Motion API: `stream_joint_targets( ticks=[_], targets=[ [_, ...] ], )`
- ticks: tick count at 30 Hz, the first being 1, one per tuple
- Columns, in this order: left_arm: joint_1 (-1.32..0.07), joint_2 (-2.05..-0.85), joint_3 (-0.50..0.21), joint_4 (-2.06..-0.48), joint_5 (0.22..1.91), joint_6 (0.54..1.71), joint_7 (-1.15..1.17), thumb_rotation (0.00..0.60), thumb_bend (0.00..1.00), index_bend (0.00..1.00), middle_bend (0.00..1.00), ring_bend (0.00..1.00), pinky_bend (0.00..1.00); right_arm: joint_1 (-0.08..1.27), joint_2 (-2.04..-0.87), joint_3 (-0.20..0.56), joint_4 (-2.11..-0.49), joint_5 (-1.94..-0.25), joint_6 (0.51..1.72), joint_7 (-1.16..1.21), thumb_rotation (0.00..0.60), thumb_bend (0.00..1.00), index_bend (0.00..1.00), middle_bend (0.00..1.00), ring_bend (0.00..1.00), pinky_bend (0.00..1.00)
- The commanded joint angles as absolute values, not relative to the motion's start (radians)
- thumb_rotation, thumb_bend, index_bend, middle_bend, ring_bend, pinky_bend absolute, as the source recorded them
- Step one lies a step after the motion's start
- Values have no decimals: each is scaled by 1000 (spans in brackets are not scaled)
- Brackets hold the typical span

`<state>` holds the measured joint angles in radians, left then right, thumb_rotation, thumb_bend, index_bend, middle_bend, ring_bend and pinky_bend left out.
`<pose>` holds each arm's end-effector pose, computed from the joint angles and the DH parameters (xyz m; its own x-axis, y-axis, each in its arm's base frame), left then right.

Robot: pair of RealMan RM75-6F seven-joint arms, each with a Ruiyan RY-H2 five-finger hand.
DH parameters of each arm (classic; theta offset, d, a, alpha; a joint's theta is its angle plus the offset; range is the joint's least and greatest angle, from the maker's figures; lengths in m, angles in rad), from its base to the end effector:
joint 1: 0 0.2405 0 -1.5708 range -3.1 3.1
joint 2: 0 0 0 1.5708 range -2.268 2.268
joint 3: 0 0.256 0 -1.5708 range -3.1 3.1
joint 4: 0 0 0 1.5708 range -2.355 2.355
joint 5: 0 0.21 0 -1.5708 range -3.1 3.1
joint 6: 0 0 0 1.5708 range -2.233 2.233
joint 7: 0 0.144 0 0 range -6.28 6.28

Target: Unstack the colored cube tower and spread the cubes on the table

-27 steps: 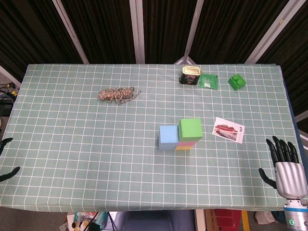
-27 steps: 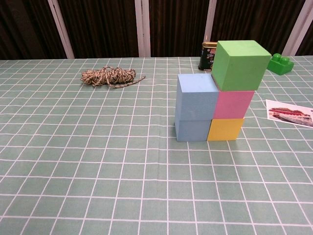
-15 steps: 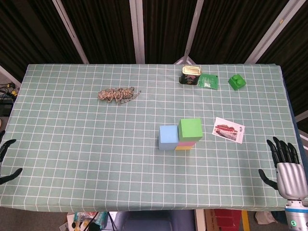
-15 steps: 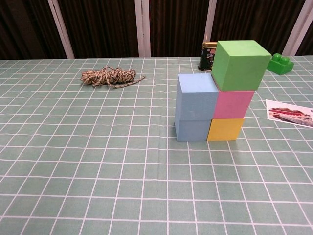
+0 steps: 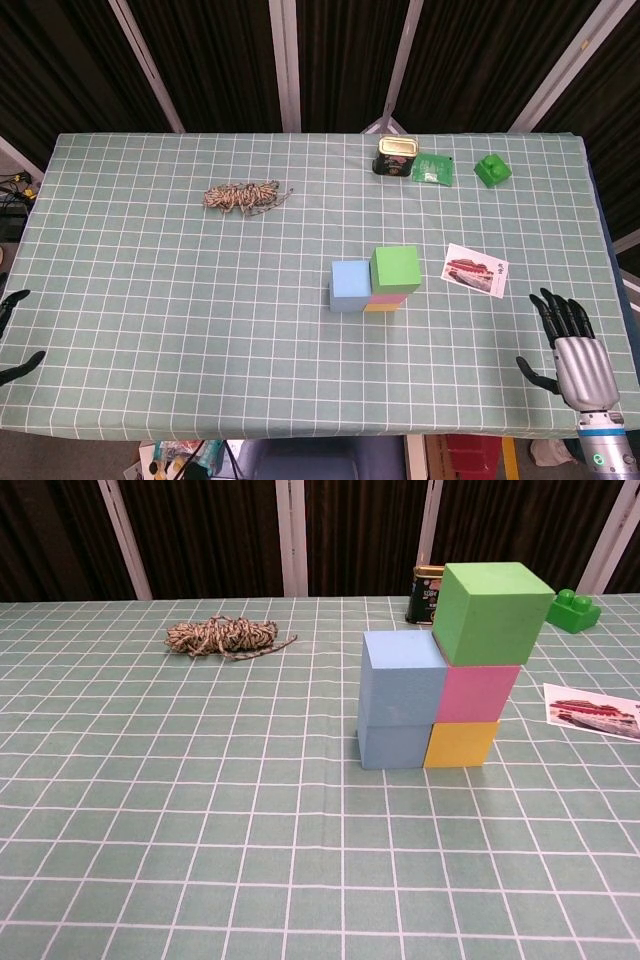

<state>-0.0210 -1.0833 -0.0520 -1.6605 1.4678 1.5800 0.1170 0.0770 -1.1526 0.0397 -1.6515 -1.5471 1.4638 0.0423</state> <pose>-0.3137 0.1605 0.1806 0.4909 -0.0594 0.8692 0.8700 0.0862 -0.4855 -0.2968 -0.1753 0.1383 0.2923 -0.0441 0.9553 -0.9557 -0.0504 0.2901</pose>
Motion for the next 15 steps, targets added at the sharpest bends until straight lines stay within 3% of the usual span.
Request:
stream_joint_targets(
  ticks=[1,4,15],
  targets=[
    [-19,-1073,-55,-1675,1451,1569,112,600,172,193,0,0,76,111,-1204,55,-1613,-1555,1435,165,600,210,45,12,28,0],
    [-18,-1073,-57,-1677,1455,1573,108,600,172,193,0,0,76,137,-1203,65,-1625,-1518,1376,178,600,159,46,12,28,0],
    [-28,-1074,-57,-1685,1441,1543,123,600,172,192,0,0,76,254,-1221,124,-1709,-1322,1149,103,600,155,47,11,28,0]
  ],
)
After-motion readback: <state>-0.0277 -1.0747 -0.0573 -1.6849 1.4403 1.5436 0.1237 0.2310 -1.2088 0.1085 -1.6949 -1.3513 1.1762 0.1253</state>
